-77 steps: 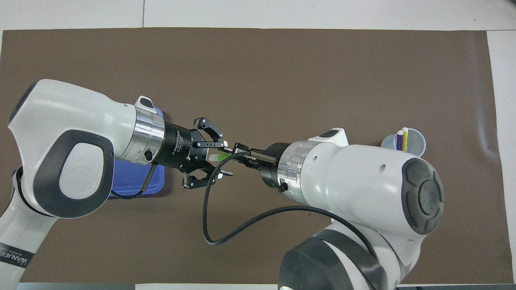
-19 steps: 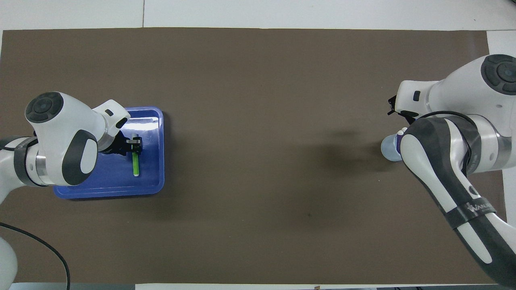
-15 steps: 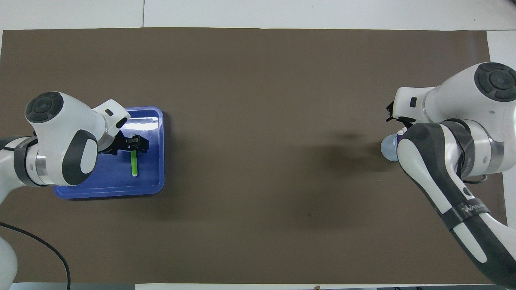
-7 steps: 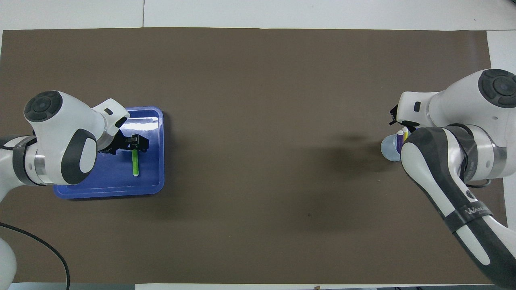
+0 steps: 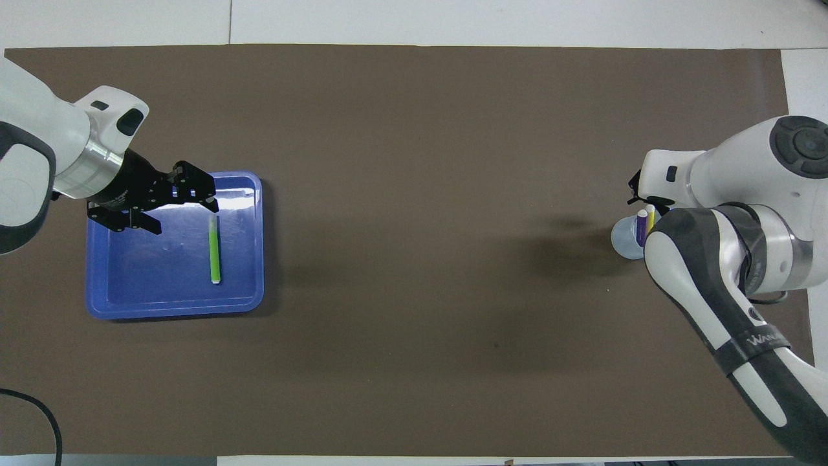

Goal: Right arm passes pens to left for tray arrangement
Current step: 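Raise the left gripper while the right gripper grasps the purple pen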

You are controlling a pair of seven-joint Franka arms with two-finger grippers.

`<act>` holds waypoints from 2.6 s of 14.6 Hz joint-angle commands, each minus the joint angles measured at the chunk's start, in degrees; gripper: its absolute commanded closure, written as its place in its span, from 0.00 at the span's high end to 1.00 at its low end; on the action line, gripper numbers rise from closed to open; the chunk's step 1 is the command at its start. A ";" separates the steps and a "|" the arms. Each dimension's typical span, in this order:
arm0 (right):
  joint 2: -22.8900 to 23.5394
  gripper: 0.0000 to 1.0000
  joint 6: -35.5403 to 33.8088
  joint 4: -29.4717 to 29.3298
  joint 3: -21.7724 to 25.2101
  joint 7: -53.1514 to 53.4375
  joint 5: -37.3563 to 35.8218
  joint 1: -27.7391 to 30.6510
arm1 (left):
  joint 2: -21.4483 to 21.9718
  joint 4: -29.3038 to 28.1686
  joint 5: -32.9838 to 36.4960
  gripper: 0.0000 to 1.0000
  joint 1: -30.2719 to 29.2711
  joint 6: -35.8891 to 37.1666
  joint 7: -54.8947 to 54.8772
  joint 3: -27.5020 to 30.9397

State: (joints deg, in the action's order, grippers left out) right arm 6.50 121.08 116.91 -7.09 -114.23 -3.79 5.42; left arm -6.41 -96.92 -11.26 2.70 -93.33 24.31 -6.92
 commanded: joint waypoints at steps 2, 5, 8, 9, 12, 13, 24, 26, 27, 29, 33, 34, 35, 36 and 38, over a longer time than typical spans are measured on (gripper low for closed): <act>-1.84 0.69 1.88 2.54 -0.56 -0.99 0.10 0.56 | 5.35 -0.29 -3.59 1.00 1.69 2.89 12.49 -1.34; -1.84 0.69 1.70 2.54 -0.56 -0.99 0.10 0.74 | 6.49 -0.37 -4.64 1.00 3.72 3.07 16.63 -1.34; -1.84 0.68 1.26 2.45 -0.47 -0.47 0.10 0.91 | 7.28 -0.29 -6.67 1.00 3.81 3.07 18.39 -1.35; -1.84 0.65 1.17 2.45 -0.55 -0.38 0.10 0.91 | 7.46 -0.29 -7.20 1.00 3.81 2.89 20.23 -1.34; -1.84 0.56 0.91 2.36 -0.47 0.15 0.10 1.00 | 7.73 -0.38 -7.46 1.00 4.77 2.63 22.27 -1.35; -1.84 0.53 0.82 2.27 -0.47 0.15 0.10 1.00 | 7.73 -0.38 -7.55 1.00 4.77 2.63 22.27 -1.34; -1.75 0.49 -0.76 1.57 -0.47 0.33 0.54 1.09 | 7.73 -0.38 -12.03 1.00 3.98 2.19 26.57 -1.26; -1.84 0.49 -0.76 1.57 -0.47 0.33 0.63 1.00 | 7.73 -0.38 -12.03 1.00 3.98 2.10 26.66 -1.26; -1.84 0.49 -0.76 1.57 -0.47 0.33 0.63 1.09 | 7.73 -0.29 -12.03 1.00 3.98 2.01 26.66 -1.26; -1.84 0.49 -0.76 1.57 -0.47 0.41 0.63 0.82 | 7.64 -0.20 -12.03 1.00 3.98 1.57 27.19 -1.26; -1.84 0.43 -0.94 1.57 -0.55 0.85 0.63 0.74 | 7.64 -0.29 -12.12 1.00 3.98 1.57 28.07 -1.26; -1.84 0.40 -1.02 1.57 -0.56 0.85 0.63 0.74 | 7.64 -0.29 -12.12 1.00 3.98 1.57 28.07 -1.26; -1.84 0.36 -1.46 1.57 -0.56 0.85 0.63 0.74 | 7.73 -0.29 -12.12 1.00 3.98 1.57 28.07 -1.26; -1.84 0.29 -1.55 1.48 -0.56 0.85 0.63 0.82 | 7.64 -0.29 -12.12 1.00 4.07 1.57 28.16 -1.26; -1.75 0.14 -1.81 1.05 -0.47 0.85 0.72 1.00 | 7.64 -0.29 -12.12 1.00 4.07 1.49 28.33 -1.26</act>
State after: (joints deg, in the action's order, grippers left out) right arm 5.48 119.91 117.33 -7.06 -114.02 -3.62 5.62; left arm 0.15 -96.47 -22.40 6.93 -91.33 51.74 -8.37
